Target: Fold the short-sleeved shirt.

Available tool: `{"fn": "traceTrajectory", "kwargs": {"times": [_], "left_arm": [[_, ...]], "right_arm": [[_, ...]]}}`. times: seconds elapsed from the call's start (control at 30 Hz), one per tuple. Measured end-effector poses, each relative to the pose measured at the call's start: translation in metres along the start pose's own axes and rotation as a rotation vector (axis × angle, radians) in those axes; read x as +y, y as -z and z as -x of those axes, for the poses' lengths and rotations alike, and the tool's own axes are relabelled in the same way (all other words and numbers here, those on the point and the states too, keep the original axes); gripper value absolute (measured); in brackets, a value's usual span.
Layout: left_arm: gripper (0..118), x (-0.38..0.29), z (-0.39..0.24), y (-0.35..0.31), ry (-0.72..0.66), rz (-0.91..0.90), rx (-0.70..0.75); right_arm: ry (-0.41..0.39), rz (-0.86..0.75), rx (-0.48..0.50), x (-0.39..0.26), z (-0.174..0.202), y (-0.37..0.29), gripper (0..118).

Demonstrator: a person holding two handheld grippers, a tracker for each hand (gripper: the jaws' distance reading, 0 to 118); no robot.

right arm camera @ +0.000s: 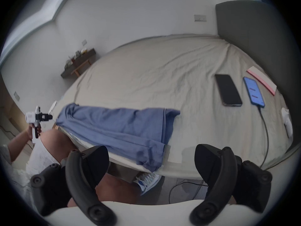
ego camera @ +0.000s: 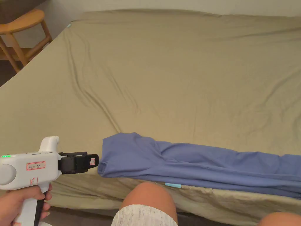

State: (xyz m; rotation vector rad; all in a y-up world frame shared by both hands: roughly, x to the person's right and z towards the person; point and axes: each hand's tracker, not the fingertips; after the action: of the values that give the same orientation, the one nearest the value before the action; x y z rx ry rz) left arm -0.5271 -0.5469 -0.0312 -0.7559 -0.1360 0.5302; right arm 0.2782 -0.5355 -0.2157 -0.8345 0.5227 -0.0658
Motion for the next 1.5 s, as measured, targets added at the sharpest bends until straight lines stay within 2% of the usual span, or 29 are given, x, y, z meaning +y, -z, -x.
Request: {"fn": "traceTrajectory", "kwargs": {"times": [0.03, 0.07, 0.1, 0.13, 0.17, 0.23, 0.3, 0.37, 0.4, 0.6, 0.67, 0.77, 0.8, 0.83, 0.87, 0.93, 0.97, 1.07, 1.13, 1.5], "left_arm": [[101, 0.002, 0.003, -0.006, -0.003, -0.003, 0.003], [88, 0.003, 0.006, -0.009, -0.003, -0.012, 0.004], [60, 0.005, 0.009, -0.01, -0.005, -0.013, -0.003], [5, 0.007, 0.012, -0.007, -0.016, -0.019, -0.014], [0, 0.008, 0.014, -0.003, -0.022, -0.02, 0.0], [0, 0.014, 0.023, 0.005, -0.051, -0.032, 0.016], [0, 0.016, 0.036, 0.019, -0.16, 0.001, -0.118], [0, 0.02, 0.04, 0.033, -0.135, 0.018, -0.089], [0, 0.02, 0.046, 0.042, -0.172, 0.048, -0.138], [0, 0.029, 0.077, 0.072, -0.326, 0.075, -0.314], [0, 0.031, 0.085, 0.082, -0.323, 0.104, -0.331], [0, 0.033, 0.1, 0.095, -0.404, 0.169, -0.385], [0, 0.034, 0.116, 0.103, -0.378, 0.192, -0.392], [9, 0.035, 0.121, 0.107, -0.368, 0.208, -0.385], [28, 0.037, 0.124, 0.11, -0.364, 0.219, -0.384], [74, 0.037, 0.126, 0.114, -0.379, 0.273, -0.422], [84, 0.038, 0.128, 0.115, -0.387, 0.286, -0.444], [86, 0.043, 0.133, 0.12, -0.439, 0.27, -0.511], [86, 0.044, 0.133, 0.127, -0.429, 0.274, -0.49], [86, 0.044, 0.1, 0.168, -0.401, 0.351, -0.572]], "right_arm": [[-0.001, -0.045, 0.001, 0.002, 0.004, -0.013, 90], [0.007, -0.084, 0.009, 0.004, 0.009, -0.024, 60], [0.016, -0.114, 0.02, 0.005, 0.012, -0.033, 27], [0.006, -0.159, 0.005, 0.003, 0.02, -0.043, 3], [-0.002, -0.19, 0.001, 0.002, 0.028, -0.051, 3], [0.022, -0.208, 0.045, 0.0, 0.041, -0.065, 0], [0.011, -0.245, 0.052, -0.004, 0.055, -0.079, 0], [0.009, -0.255, 0.053, -0.005, 0.068, -0.09, 0], [0.01, -0.265, 0.061, -0.006, 0.072, -0.095, 0], [0.011, -0.276, 0.032, -0.006, 0.083, -0.112, 0], [0.018, -0.271, 0.019, -0.005, 0.084, -0.112, 0], [0.017, -0.245, -0.005, -0.001, 0.087, -0.107, 0], [0.017, -0.237, -0.017, 0.001, 0.088, -0.104, 0], [0.02, -0.223, -0.023, 0.003, 0.087, -0.101, 0], [0.022, -0.215, -0.022, 0.005, 0.087, -0.098, 0], [0.015, -0.195, -0.029, 0.008, 0.089, -0.092, 0], [0.009, -0.183, -0.034, 0.01, 0.09, -0.088, 0], [0.001, -0.162, -0.033, 0.016, 0.095, -0.078, 0], [-0.004, -0.147, -0.031, 0.019, 0.097, -0.07, 0], [-0.025, -0.109, -0.003, 0.034, 0.112, -0.045, 0]]}}
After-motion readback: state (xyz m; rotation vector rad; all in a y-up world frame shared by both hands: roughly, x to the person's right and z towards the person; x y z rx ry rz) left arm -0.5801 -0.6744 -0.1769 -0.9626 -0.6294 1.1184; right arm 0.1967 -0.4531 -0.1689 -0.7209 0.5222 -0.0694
